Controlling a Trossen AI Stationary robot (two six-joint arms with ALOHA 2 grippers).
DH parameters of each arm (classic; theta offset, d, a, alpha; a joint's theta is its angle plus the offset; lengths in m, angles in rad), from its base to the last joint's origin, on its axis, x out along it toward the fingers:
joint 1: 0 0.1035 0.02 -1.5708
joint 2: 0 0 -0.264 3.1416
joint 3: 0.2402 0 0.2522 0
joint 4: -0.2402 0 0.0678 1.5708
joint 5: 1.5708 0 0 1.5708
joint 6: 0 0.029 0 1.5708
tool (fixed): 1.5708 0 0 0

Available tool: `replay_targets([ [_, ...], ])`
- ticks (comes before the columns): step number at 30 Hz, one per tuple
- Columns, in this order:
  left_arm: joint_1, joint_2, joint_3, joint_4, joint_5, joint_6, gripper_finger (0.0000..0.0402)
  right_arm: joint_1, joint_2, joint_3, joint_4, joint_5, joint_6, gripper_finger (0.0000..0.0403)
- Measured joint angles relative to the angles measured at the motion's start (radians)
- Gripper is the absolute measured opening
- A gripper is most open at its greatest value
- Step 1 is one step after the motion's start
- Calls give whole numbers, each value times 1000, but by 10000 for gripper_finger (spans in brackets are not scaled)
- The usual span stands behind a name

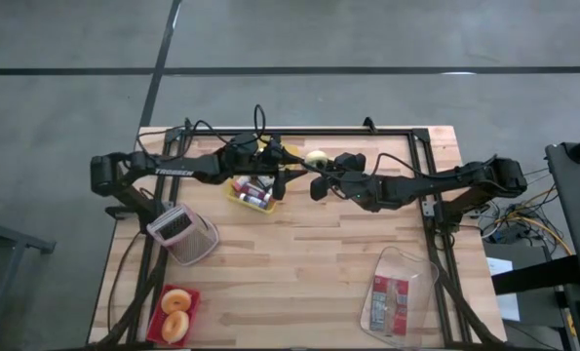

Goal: Pick & Place Food Item
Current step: Put the blue donut into the red bin

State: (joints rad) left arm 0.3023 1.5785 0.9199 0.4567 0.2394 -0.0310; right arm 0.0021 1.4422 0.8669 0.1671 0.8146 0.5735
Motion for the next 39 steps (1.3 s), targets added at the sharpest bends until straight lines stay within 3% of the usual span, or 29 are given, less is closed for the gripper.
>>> replay_targets([
  [13, 0, -13, -3, -8, 0, 0, 170, 0, 0, 0, -5, -3, 0, 77],
  [19, 2, -16, -4, -26, -61, 0, 170, 0, 0, 0, -6, -4, -1, 72],
  [30, 2, -97, -7, -106, -64, 24, 170, 0, 0, -3, -5, -5, -1, 78],
  [39, 1, -70, -8, -107, -65, 27, 170, 0, 0, -3, 0, -5, 2, 71],
])
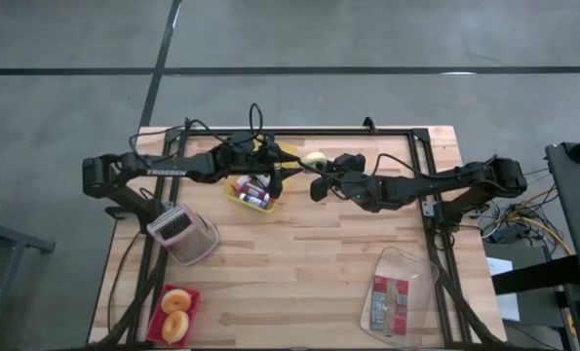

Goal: Pick & Place Food Item
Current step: Put the blue donut into the red bin

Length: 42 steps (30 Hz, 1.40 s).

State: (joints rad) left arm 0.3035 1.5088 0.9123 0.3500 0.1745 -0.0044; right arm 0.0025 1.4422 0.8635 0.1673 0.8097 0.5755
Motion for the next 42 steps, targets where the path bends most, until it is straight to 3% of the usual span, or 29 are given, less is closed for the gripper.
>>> replay_targets([
  [22, 0, 61, 8, 112, 0, -1, 170, 0, 0, 0, 4, 1, 0, 74],
  [42, -1, 66, 19, 111, 13, -27, 170, 0, 0, 0, 4, 2, 0, 81],
])
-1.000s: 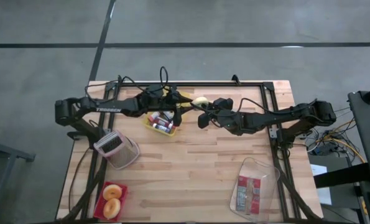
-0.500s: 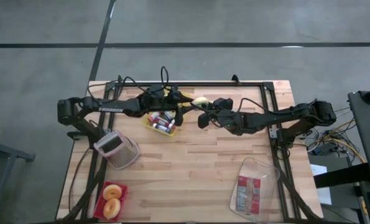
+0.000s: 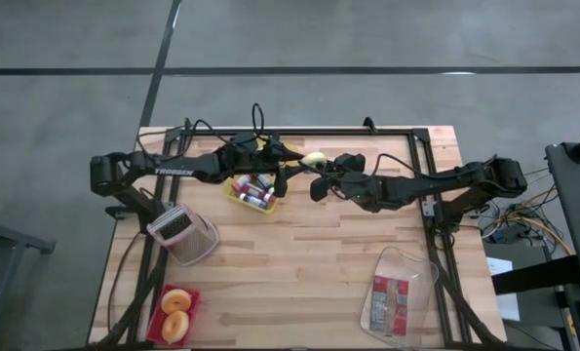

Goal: Pick & Place Food Item
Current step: Put the blue donut into the red bin

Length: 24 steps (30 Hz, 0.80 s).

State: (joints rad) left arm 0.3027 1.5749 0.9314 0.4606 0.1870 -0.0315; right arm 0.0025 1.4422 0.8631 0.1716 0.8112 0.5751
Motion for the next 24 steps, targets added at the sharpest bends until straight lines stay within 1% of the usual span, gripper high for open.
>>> replay_targets([
  [7, 0, 0, 0, -1, 4, 0, 168, 0, 0, 0, 0, 0, 0, 71],
  [11, 0, 0, 0, -4, 4, 0, 153, 0, 0, 0, 0, 0, 0, 69],
  [15, 0, 0, 0, -9, 4, 0, 123, 0, 0, 0, 0, 0, 0, 73],
  [24, 0, 0, 0, -9, 4, 0, 38, 0, 0, 0, 1, 1, 0, 81],
])
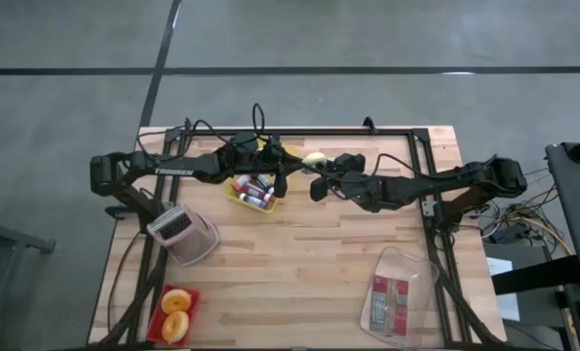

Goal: Pick & Place Food Item
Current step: Put the blue donut into the red bin

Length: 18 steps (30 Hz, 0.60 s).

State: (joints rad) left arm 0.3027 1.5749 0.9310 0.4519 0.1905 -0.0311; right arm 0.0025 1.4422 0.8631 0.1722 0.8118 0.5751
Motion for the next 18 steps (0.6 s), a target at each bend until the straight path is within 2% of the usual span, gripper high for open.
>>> replay_targets([
  [6, 0, 0, 0, -3, 0, 0, 7, 0, 0, 0, 0, 0, 0, 73],
  [13, 0, 0, 0, -3, 0, 0, 34, 0, 0, 0, -1, 0, 0, 81],
  [18, 0, 0, 0, -4, 0, 0, 32, 0, 0, 0, -1, 0, 0, 87],
])
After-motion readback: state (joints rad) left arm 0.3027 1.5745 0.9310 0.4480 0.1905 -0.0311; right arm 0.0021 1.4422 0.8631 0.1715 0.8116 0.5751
